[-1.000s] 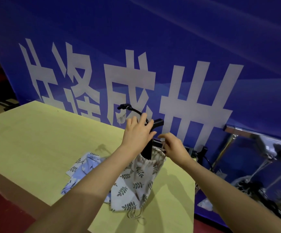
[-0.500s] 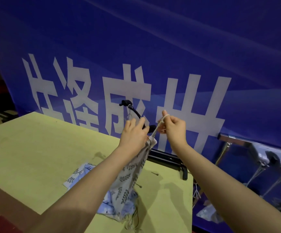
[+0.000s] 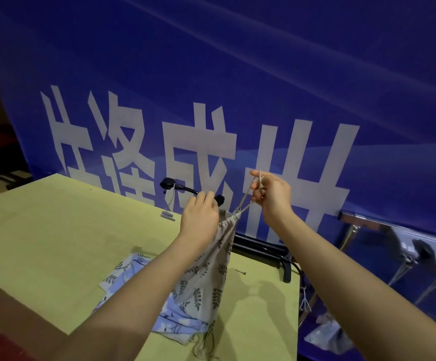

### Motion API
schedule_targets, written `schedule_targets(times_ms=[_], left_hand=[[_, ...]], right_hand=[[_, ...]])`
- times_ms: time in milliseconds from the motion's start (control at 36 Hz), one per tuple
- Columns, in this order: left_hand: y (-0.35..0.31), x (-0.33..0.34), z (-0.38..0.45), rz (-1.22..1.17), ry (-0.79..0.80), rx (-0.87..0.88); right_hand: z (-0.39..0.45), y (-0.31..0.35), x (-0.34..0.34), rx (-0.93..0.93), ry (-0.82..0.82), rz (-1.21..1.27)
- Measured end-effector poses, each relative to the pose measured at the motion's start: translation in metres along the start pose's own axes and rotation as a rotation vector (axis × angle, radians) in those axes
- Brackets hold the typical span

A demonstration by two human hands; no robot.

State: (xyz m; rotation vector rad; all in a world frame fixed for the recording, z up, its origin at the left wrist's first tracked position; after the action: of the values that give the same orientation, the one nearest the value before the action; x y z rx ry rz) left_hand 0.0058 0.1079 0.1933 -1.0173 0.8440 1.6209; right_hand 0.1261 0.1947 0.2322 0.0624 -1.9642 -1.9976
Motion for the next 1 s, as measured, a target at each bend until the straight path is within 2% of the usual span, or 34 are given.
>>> schedule_targets(times_ms=[167, 389, 556, 694, 806, 1000], left_hand=[[-0.008, -0.004, 0.001, -0.150, -0.044, 0.070], [-0.006, -0.010, 0.008, -0.016, 0.106, 0.128], [-0.010, -0.005, 0.007, 0.020, 0.109, 0.173], [-0.017, -0.011, 0.011, 0.001, 0.132, 0.117], [-0.016, -0.013, 0.017, -0.078, 0.138, 0.044], [-0.002, -0.008, 0.023, 0.120, 0.169, -0.023]], right_hand=[[-0.004, 0.006, 0.007, -0.077, 0.076, -0.060], [-0.004, 0.000, 0.007, 0.048, 0.107, 0.058], [-0.003, 0.000, 0.007, 0.095, 0.158, 0.150], [-0.008, 0.014, 0.015, -0.022, 0.112, -0.023], [-0.013, 0.032, 0.022, -0.210, 0.100, -0.167], [-0.014, 0.070, 0.029, -0.379, 0.049, -0.115]])
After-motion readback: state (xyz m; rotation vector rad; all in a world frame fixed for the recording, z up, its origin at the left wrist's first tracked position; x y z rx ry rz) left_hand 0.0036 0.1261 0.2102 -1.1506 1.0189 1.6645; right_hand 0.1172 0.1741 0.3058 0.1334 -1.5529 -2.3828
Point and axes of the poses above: each hand's wrist, its own z-axis towards the middle knuckle, its own x-axis out of the palm, y = z × x, the point moved 5 cm from there along z, towards the middle knuckle, and after that the axes turned 7 degrees about -z, right-handed, at the moved point
